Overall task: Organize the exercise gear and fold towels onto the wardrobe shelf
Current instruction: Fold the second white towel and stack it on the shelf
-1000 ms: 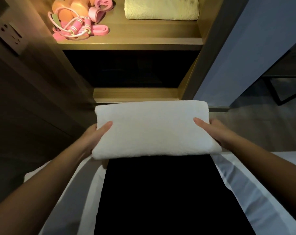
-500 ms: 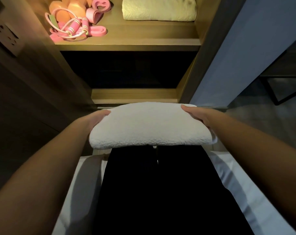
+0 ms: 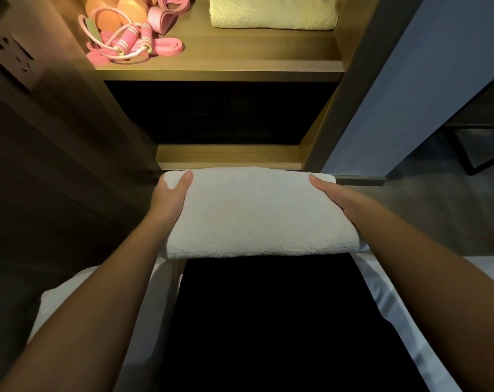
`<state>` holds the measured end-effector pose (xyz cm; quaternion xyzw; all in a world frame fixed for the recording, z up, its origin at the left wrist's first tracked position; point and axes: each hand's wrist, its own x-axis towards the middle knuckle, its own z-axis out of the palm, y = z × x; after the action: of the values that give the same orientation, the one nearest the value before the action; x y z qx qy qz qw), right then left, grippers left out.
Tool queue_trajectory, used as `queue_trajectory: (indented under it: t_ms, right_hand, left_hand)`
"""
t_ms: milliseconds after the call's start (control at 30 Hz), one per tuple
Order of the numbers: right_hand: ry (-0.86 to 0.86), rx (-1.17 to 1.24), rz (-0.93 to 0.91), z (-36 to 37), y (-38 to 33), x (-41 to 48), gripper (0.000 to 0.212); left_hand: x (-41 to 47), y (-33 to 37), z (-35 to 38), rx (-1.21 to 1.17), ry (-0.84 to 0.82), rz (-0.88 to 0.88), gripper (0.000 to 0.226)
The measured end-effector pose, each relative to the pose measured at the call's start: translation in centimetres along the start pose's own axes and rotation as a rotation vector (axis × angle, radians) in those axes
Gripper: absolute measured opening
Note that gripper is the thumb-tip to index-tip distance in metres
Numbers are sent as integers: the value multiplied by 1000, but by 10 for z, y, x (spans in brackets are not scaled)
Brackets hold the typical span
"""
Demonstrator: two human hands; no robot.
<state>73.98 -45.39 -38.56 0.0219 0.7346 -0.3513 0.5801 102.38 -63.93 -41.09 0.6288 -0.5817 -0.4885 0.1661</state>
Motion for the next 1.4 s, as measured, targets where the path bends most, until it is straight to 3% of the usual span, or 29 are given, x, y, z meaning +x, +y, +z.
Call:
queue_trajectory:
  t_ms: [100, 167, 267, 467, 600, 700, 800, 867, 933, 1067, 1200, 1300, 1400]
  right_hand:
    - [195, -57, -282, 6, 9, -7, 55]
    - [339, -118, -620, 11, 13, -20, 36]
    - [366, -162, -1016, 18, 15, -51, 19]
    - [404, -420, -1519, 23, 22, -76, 37]
    - [399, -601, -1780, 27, 19, -81, 58]
    - [322, -574, -1693, 27, 17, -79, 45]
    - [335, -264, -1236, 16, 9, -77, 23]
    - [345, -128, -879, 1, 3, -63, 28]
    - [281, -47, -560, -12, -3, -50, 46]
    - [120, -24, -238, -22, -6, -40, 59]
    - [200, -376, -210, -23, 7, -28, 58]
    - [332, -590, -448, -23, 19, -18, 50]
    - [406, -596, -772, -25, 24, -20, 33]
  left_hand:
    - [-1, -9, -5, -24, -35, -129, 65]
    - [1, -10, -7, 26, -121, -276, 65]
    - [10, 0, -3, 188, -219, -357, 64]
    - [12, 25, 0, 591, -515, -180, 44]
    - [10, 38, -6, 870, -588, -108, 39]
    - [7, 42, -7, 841, -543, -114, 37]
    - [3, 35, -10, 400, -239, -20, 38]
    - [-7, 34, -15, 197, -40, 172, 35]
    - [-16, 35, -22, 117, 37, 357, 23]
    - [-20, 25, -24, 163, 13, 371, 28]
    - [-19, -1, -18, 250, -78, 180, 35]
    - [-22, -8, -13, 205, -27, 198, 32]
    - [-25, -3, -14, 159, 63, 322, 31]
